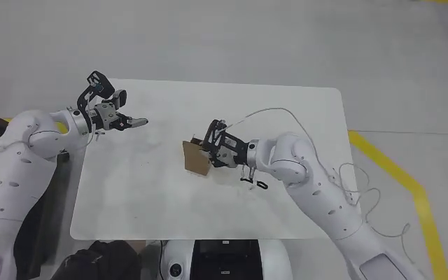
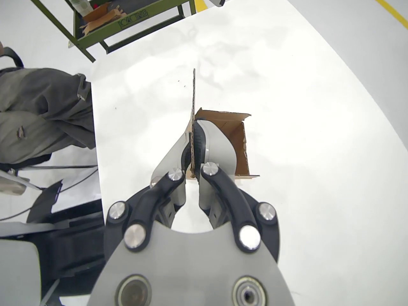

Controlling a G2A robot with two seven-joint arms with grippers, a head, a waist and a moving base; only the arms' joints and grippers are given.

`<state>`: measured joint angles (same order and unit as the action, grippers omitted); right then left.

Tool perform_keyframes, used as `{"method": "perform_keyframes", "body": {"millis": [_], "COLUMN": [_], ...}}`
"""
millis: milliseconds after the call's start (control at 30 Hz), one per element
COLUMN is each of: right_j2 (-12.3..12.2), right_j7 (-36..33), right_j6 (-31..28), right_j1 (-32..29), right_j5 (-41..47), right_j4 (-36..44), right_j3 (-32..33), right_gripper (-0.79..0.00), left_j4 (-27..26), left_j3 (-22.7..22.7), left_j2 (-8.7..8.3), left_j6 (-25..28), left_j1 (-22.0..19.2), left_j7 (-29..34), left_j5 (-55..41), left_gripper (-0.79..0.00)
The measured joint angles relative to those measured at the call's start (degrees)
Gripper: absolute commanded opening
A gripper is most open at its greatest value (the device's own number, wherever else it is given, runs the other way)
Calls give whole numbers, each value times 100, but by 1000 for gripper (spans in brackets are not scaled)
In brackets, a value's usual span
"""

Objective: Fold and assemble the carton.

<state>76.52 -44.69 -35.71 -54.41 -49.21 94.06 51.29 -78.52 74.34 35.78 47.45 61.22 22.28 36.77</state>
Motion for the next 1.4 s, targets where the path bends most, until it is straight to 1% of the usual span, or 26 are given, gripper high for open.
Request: {"method": "perform_keyframes", "body": {"millis": [133,267,300,333,400,433,467,500,633,733,800,967,1067,1167,1267,1400], "right_j2": [-53,-73,-74,-76,-85,-90,-97,-102,-128,-172,-211,-305,-349,-371,-376,-367], "right_j7": [-151,34,94,156,272,314,359,374,562,705,866,1460,1604,1763,1971,2216], "right_j6": [-340,-499,-527,-556,-611,-625,-631,-619,-500,-360,-128,437,661,890,1128,1185], "right_j1": [190,327,341,349,358,348,329,317,198,-17,-249,-1184,-1740,-2151,-2400,-2521], "right_j5": [-59,-580,-688,-777,-977,-1059,-1142,-1200,-1139,-968,-959,-909,-1086,-1291,-1442,-1310], "right_j4": [-25,-141,-170,-198,-248,-273,-311,-340,-310,-47,252,1213,1577,1696,1669,1458], "right_j3": [140,98,76,56,21,8,-4,-7,72,243,406,719,702,616,534,440], "right_gripper": [-785,-785,-727,-625,-585,-486,-185,0,0,0,0,0,0,0,0,0], "left_j4": [0,0,0,0,0,0,0,0,0,0,0,0,0,0,0,0], "left_j3": [0,0,0,0,0,0,0,0,0,0,0,0,0,0,0,0], "left_j2": [0,0,0,0,0,0,0,0,0,0,0,0,0,0,0,0], "left_j6": [0,0,0,0,0,0,0,0,0,0,0,0,0,0,0,0], "left_j1": [0,0,0,0,0,0,0,0,0,0,0,0,0,0,0,0], "left_j7": [0,0,0,0,0,0,0,0,0,0,0,0,0,0,0,0], "left_j5": [0,0,0,0,0,0,0,0,0,0,0,0,0,0,0,0], "left_gripper": [0,0,0,0,0,0,0,0,0,0,0,0,0,0,0,0]}}
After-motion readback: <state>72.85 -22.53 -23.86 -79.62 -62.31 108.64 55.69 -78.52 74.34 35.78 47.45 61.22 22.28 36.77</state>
